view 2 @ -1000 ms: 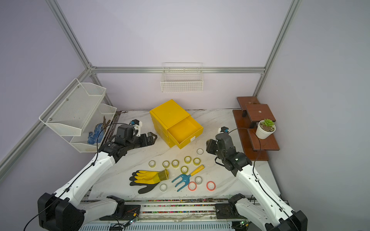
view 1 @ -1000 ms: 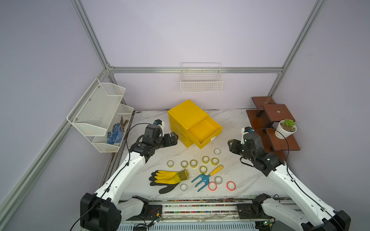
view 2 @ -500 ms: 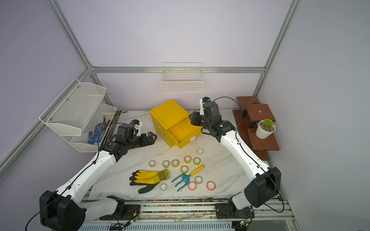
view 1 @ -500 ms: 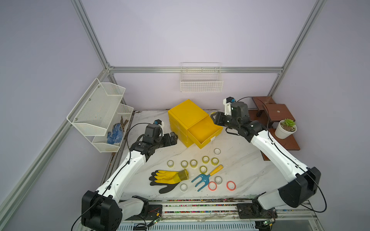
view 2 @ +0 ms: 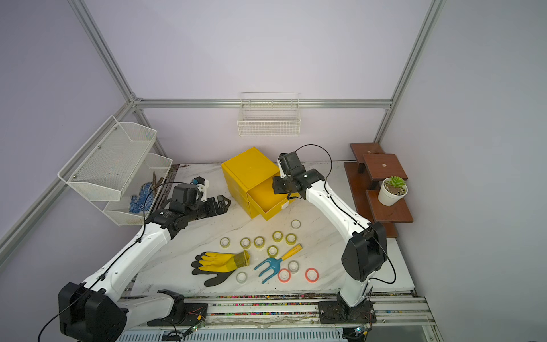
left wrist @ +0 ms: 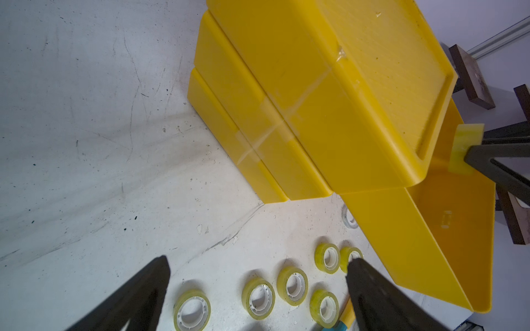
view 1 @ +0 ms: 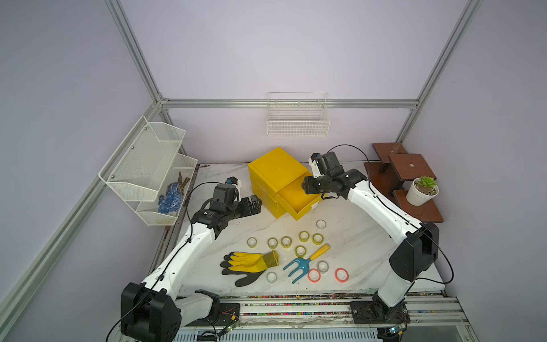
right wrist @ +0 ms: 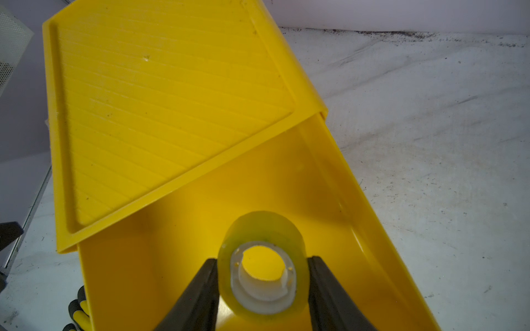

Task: Place the transparent tape into the drawer according to color
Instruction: Place the tape in the drawer.

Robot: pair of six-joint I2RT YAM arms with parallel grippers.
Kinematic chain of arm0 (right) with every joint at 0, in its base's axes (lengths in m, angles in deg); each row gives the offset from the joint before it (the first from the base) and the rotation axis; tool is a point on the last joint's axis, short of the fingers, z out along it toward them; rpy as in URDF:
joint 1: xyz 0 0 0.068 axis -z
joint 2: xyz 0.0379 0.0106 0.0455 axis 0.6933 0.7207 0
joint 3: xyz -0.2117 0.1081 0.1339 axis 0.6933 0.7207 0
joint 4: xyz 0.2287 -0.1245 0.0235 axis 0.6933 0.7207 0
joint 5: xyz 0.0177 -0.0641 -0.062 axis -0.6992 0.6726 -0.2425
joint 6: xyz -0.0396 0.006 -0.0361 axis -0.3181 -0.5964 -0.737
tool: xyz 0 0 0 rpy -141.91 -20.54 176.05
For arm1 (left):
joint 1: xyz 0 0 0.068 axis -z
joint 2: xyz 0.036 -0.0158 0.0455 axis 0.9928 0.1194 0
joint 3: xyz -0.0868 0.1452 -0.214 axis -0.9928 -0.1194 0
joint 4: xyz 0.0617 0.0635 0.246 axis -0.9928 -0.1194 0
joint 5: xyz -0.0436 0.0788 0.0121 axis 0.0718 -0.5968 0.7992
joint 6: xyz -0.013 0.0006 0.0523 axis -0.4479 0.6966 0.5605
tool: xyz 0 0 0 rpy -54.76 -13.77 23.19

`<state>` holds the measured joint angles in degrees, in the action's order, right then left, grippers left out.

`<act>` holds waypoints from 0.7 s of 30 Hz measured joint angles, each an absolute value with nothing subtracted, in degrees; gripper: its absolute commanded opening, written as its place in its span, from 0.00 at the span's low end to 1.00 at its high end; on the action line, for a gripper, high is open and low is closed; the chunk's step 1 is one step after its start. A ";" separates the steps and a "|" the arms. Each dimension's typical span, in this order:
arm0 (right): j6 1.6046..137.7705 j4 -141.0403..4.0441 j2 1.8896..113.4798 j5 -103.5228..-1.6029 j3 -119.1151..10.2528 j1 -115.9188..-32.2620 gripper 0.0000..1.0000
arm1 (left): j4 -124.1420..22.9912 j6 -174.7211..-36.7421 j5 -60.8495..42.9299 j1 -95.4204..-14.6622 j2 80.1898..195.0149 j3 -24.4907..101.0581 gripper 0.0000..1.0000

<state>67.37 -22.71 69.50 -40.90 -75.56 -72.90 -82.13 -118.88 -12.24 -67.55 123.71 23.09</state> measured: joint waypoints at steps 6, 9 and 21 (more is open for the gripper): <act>66.24 -20.52 72.81 -39.33 -78.54 -72.97 0.52 | -82.39 -118.86 -11.65 -67.79 124.10 23.09 1.00; 65.95 -19.95 74.71 -38.72 -79.19 -73.03 0.55 | -82.55 -118.86 -11.58 -67.79 124.21 23.09 1.00; 65.52 -20.17 76.48 -38.76 -82.86 -73.62 0.65 | -82.92 -118.84 -11.87 -67.81 124.80 23.09 1.00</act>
<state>65.52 -20.17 76.48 -38.76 -82.86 -73.62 -82.92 -118.84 -11.87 -67.81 124.80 23.09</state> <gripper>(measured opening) 0.645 0.999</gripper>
